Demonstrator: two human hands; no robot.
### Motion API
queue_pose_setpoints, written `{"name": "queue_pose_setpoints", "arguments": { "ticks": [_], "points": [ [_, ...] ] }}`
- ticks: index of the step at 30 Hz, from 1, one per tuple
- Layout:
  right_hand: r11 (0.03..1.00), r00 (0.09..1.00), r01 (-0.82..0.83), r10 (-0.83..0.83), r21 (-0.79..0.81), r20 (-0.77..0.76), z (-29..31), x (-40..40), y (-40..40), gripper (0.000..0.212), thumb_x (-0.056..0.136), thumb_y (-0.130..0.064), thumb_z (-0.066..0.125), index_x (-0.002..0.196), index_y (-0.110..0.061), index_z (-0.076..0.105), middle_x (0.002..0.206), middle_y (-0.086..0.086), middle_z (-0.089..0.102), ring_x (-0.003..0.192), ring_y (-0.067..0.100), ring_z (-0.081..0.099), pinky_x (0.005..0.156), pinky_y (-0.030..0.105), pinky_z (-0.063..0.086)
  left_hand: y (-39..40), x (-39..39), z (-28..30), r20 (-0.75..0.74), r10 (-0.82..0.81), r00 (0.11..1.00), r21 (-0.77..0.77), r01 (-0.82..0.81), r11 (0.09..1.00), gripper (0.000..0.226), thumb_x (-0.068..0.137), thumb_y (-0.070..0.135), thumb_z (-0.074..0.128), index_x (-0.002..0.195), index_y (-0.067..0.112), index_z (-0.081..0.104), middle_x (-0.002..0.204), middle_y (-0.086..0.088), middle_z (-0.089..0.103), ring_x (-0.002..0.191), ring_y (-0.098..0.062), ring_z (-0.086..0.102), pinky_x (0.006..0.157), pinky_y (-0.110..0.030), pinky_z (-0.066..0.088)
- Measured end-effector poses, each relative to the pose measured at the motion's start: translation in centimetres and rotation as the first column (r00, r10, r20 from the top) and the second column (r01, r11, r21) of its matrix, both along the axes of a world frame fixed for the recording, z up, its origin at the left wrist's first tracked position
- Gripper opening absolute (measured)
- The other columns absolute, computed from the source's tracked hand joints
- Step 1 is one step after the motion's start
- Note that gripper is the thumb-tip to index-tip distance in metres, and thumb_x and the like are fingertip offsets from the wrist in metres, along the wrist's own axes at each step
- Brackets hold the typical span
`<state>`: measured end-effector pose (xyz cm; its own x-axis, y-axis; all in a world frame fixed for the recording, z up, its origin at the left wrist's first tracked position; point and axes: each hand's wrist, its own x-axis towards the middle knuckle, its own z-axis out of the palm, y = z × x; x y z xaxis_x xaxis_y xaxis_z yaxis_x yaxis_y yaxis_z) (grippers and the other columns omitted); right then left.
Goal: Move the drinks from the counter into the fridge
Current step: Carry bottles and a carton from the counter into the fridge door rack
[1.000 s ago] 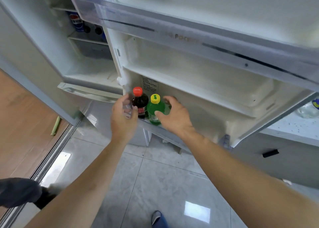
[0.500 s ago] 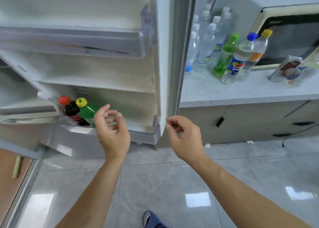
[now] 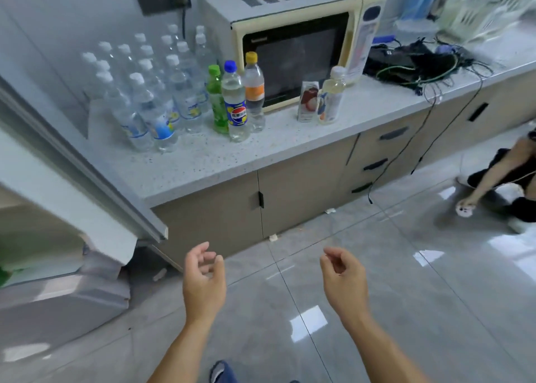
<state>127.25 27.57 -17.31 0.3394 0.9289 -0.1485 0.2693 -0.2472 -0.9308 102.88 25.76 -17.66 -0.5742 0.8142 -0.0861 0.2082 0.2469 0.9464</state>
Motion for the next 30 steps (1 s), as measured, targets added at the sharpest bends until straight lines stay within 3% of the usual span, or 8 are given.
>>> {"name": "queue_pose_setpoints", "arguments": {
  "ticks": [3, 5, 9, 12, 15, 21, 27, 30],
  "points": [
    [0.996, 0.997, 0.078, -0.078, -0.030, 0.006, -0.9, 2.1, 0.5, 0.017, 0.090, -0.013, 0.068, 0.092, -0.030, 0.069, 0.080, -0.008, 0.070, 0.074, -0.004, 0.061, 0.065, 0.003, 0.042, 1.6, 2.3, -0.7, 0.018, -0.046, 0.999, -0.056, 0.047, 0.997, 0.032, 0.092, 0.014, 0.063, 0.115, 0.034, 0.054, 0.102, 0.003, 0.064, 0.082, -0.002, 0.063, 0.072, -0.021, 0.047],
    [0.993, 0.994, 0.106, -0.106, -0.047, -0.004, -1.3, 2.8, 1.5, 0.013, 0.091, -0.012, 0.068, 0.098, -0.022, 0.071, 0.079, -0.005, 0.068, 0.070, -0.007, 0.058, 0.063, 0.001, 0.041, 3.1, 3.3, -0.8, 0.038, -0.083, 0.996, -0.078, 0.086, 0.993, 0.032, 0.091, 0.016, 0.063, 0.113, 0.038, 0.053, 0.102, 0.007, 0.064, 0.083, -0.003, 0.064, 0.074, -0.025, 0.051],
    [0.991, 0.993, 0.112, -0.114, -0.077, -0.023, -2.0, 3.2, 5.0, 0.012, 0.092, -0.014, 0.066, 0.101, -0.021, 0.069, 0.080, -0.004, 0.067, 0.071, -0.001, 0.059, 0.063, 0.006, 0.042, 7.3, 4.3, -0.8, 0.061, -0.142, 0.988, -0.100, 0.148, 0.984, 0.030, 0.092, 0.018, 0.062, 0.114, 0.036, 0.054, 0.102, 0.007, 0.065, 0.085, -0.013, 0.067, 0.079, -0.042, 0.057],
    [0.990, 0.991, 0.120, -0.124, -0.080, -0.040, -2.1, 3.1, 8.6, 0.012, 0.092, -0.016, 0.065, 0.101, -0.023, 0.068, 0.080, -0.005, 0.066, 0.070, -0.003, 0.058, 0.065, 0.007, 0.043, 11.3, 4.6, -1.0, 0.096, -0.176, 0.980, -0.107, 0.186, 0.977, 0.027, 0.092, 0.023, 0.062, 0.114, 0.037, 0.054, 0.102, 0.008, 0.066, 0.083, -0.007, 0.067, 0.081, -0.044, 0.060],
    [0.990, 0.991, 0.116, -0.120, -0.080, -0.058, -1.8, 2.9, 12.5, 0.012, 0.092, -0.018, 0.065, 0.100, -0.026, 0.067, 0.080, -0.006, 0.065, 0.074, 0.006, 0.060, 0.071, 0.021, 0.048, 15.6, 4.7, -0.9, 0.114, -0.218, 0.969, -0.123, 0.232, 0.965, 0.024, 0.092, 0.026, 0.060, 0.111, 0.039, 0.055, 0.101, 0.009, 0.066, 0.085, -0.004, 0.066, 0.083, -0.044, 0.060],
    [0.989, 0.990, 0.132, -0.134, -0.069, -0.030, -0.8, 3.2, 20.2, 0.013, 0.092, -0.019, 0.064, 0.104, -0.022, 0.068, 0.081, -0.007, 0.064, 0.072, 0.004, 0.059, 0.069, 0.020, 0.046, 23.9, 4.9, 0.1, 0.113, -0.307, 0.945, -0.133, 0.321, 0.938, 0.023, 0.093, 0.027, 0.060, 0.112, 0.037, 0.054, 0.098, 0.013, 0.066, 0.078, 0.004, 0.065, 0.075, -0.034, 0.060],
    [0.993, 0.995, 0.096, -0.096, -0.070, 0.003, -0.7, 4.2, 26.0, 0.011, 0.091, -0.025, 0.065, 0.099, -0.033, 0.065, 0.083, -0.008, 0.066, 0.071, 0.005, 0.061, 0.067, 0.022, 0.050, 30.1, 5.6, 1.1, 0.118, -0.322, 0.939, -0.151, 0.338, 0.929, 0.029, 0.092, 0.025, 0.062, 0.119, 0.034, 0.053, 0.103, 0.018, 0.065, 0.081, 0.018, 0.061, 0.067, -0.015, 0.049],
    [0.996, 0.999, 0.052, -0.051, -0.070, 0.012, -0.9, 4.7, 29.2, 0.013, 0.091, -0.028, 0.064, 0.101, -0.036, 0.064, 0.086, -0.010, 0.066, 0.075, 0.001, 0.063, 0.069, 0.024, 0.052, 33.0, 6.7, 1.3, 0.104, -0.325, 0.940, -0.169, 0.339, 0.926, 0.035, 0.092, 0.025, 0.065, 0.124, 0.034, 0.052, 0.109, 0.017, 0.063, 0.086, 0.014, 0.061, 0.065, -0.010, 0.043]
  ]
}}
